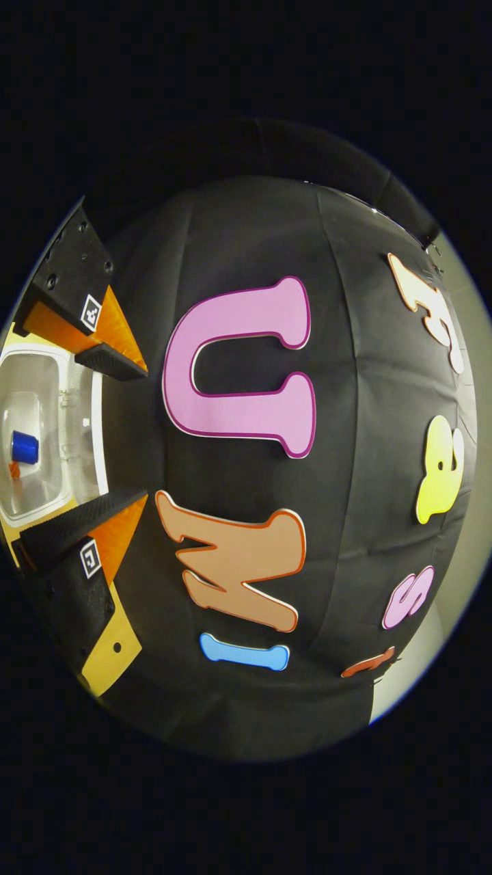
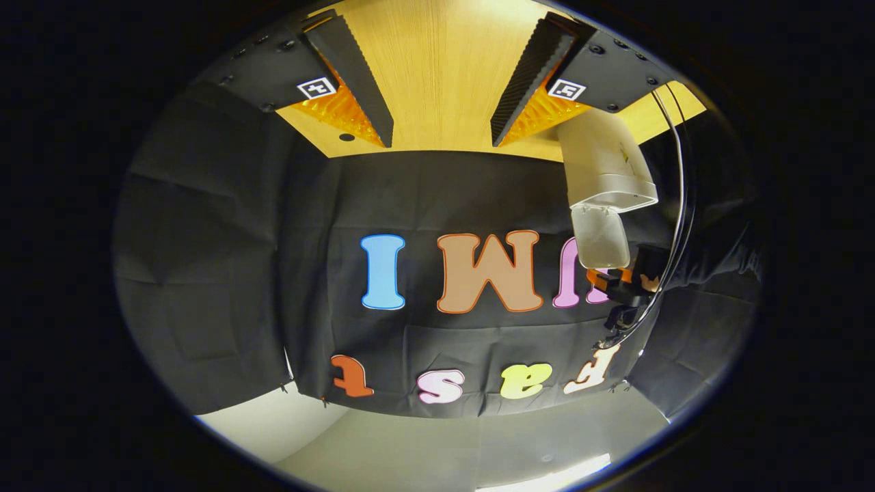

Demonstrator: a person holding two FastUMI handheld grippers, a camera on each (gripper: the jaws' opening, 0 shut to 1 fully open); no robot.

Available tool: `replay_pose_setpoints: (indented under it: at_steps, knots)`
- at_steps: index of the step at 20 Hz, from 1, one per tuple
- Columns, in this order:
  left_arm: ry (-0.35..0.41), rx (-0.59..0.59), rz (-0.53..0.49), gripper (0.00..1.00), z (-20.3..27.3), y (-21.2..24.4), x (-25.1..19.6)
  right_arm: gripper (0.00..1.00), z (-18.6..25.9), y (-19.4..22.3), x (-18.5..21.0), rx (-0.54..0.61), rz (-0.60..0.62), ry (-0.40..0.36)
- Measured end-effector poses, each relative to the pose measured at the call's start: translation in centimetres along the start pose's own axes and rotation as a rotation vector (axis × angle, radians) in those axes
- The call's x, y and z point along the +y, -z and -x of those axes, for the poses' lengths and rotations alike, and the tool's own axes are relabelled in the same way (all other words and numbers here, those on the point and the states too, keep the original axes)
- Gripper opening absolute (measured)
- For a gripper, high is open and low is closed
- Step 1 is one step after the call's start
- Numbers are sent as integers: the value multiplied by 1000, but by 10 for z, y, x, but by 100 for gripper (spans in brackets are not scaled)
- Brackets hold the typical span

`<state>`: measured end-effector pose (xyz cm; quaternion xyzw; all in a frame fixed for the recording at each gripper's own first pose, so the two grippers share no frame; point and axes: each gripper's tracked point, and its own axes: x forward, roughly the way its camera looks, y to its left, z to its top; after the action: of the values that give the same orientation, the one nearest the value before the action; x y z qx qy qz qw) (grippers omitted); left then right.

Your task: Press the lid of the desktop garbage bin to open it, pick up the crumpled paper on the desktop and throw it into the bin, then pick up the pop can on the desktop and drop it into the bin, and finally close the garbage bin lid.

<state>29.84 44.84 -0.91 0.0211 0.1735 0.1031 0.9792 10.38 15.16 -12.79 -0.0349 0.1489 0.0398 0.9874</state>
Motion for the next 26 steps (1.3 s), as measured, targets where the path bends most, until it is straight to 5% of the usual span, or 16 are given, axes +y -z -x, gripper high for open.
replay_pose_setpoints:
  at_steps: [12, 26]
  knots:
    - [0, 7, 53, 94, 83, 81, -14, 96, 2, 13, 20, 35, 3, -82]
    - [-59, 130, -51, 94, 99, 184, -22, 96, -7, 33, 29, 85, 2, -108]
